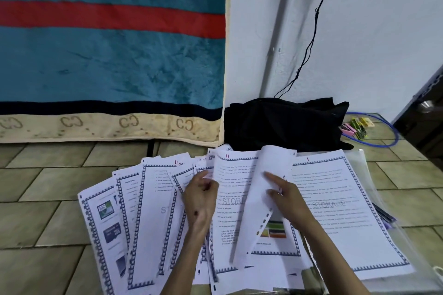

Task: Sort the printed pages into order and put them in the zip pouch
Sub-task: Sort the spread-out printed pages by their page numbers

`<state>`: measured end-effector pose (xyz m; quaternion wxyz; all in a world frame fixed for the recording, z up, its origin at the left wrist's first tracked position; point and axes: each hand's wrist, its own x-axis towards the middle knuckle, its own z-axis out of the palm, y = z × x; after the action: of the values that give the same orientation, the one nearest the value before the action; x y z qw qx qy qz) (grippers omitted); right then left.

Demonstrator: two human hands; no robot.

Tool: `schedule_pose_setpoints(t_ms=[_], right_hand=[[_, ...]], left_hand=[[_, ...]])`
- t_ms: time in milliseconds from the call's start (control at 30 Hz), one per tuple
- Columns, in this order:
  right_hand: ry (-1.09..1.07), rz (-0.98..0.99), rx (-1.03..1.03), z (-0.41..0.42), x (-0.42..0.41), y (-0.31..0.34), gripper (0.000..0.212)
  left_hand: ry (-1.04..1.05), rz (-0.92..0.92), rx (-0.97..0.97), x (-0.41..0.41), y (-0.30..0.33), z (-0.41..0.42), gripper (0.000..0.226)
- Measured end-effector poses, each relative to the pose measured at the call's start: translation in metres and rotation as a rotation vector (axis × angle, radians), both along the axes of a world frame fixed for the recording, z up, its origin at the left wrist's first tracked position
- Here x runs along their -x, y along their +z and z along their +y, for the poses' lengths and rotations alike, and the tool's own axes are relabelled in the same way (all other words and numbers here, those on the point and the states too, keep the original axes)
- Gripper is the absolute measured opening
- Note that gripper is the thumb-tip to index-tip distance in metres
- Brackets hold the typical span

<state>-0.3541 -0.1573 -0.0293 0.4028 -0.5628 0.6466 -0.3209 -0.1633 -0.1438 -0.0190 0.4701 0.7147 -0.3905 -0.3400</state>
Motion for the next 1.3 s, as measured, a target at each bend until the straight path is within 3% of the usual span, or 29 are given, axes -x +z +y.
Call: schedule_pose_setpoints(t_ms=[100,200,300,367,400,467,533,600,700,767,833,933,1000,1033,1133,1167,1233,1300], right_hand=[[-0.039,-0.207,-0.191,0.005,-0.011,0.024,0.026],[0.02,-0.264,-0.229,0.009,-0.014,0.037,0.027],[-0.003,-0.126,-0.125,0.009,-0.011,0.028,0.017],[-0.059,-0.125,-0.102,0.007,-0.004,0.016,0.017],[-0.073,-0.148,-0.084,0.006,0.0,0.01,0.022],[-0.074,-0.209,-0.043,0.004,0.005,0.007,0.053],[-0.088,-0.231,0.003,0.002,0.007,0.005,0.092],[-0.079,-0.192,0.047,0.002,0.007,0.004,0.102],[0.042,-0.11,0.088,0.004,0.009,0.002,0.067],[0.089,-0.069,0.058,0.005,0.007,0.002,0.043],[0.07,-0.063,0.005,0.004,0.005,0.004,0.033],[0.072,-0.07,-0.065,0.006,-0.001,0.011,0.024],[0.102,-0.075,-0.105,0.01,-0.007,0.018,0.04],[0.108,-0.083,-0.126,0.011,-0.01,0.022,0.047],[0.103,-0.114,-0.115,0.01,-0.018,0.023,0.041],[0.097,-0.083,-0.084,0.008,-0.018,0.021,0.033],[0.043,-0.025,-0.013,0.005,-0.014,0.014,0.029],[0.025,-0.079,0.054,0.004,-0.008,0.007,0.052]], left_hand=[[-0.253,0.15,0.023,0.022,0.006,0.001,0.024],[-0.429,0.141,0.018,0.042,0.005,0.0,0.024],[-0.39,0.031,-0.002,0.043,-0.004,-0.001,0.016],[-0.225,0.018,-0.084,0.031,-0.015,0.0,0.025],[-0.148,-0.092,-0.126,0.022,-0.02,0.0,0.035],[-0.078,-0.196,-0.21,0.005,-0.027,-0.003,0.051],[-0.039,-0.1,-0.234,-0.005,-0.024,-0.007,0.056],[0.003,-0.08,-0.195,-0.011,-0.022,-0.012,0.048],[0.026,-0.143,-0.195,-0.018,-0.019,-0.016,0.029],[0.025,-0.05,-0.218,-0.021,-0.019,-0.017,0.024],[0.019,0.012,-0.234,-0.024,-0.017,-0.017,0.015],[-0.097,-0.07,-0.219,-0.022,-0.01,-0.016,0.03],[-0.249,0.023,-0.179,-0.013,-0.001,-0.015,0.038],[-0.342,0.167,-0.179,-0.005,0.003,-0.015,0.042],[-0.481,0.561,-0.234,0.017,0.007,-0.015,0.037],[-0.453,0.547,-0.218,0.02,0.003,-0.015,0.031],[-0.358,0.231,-0.191,0.018,-0.006,-0.016,0.022],[-0.265,-0.163,-0.244,0.01,-0.019,-0.016,0.036]])
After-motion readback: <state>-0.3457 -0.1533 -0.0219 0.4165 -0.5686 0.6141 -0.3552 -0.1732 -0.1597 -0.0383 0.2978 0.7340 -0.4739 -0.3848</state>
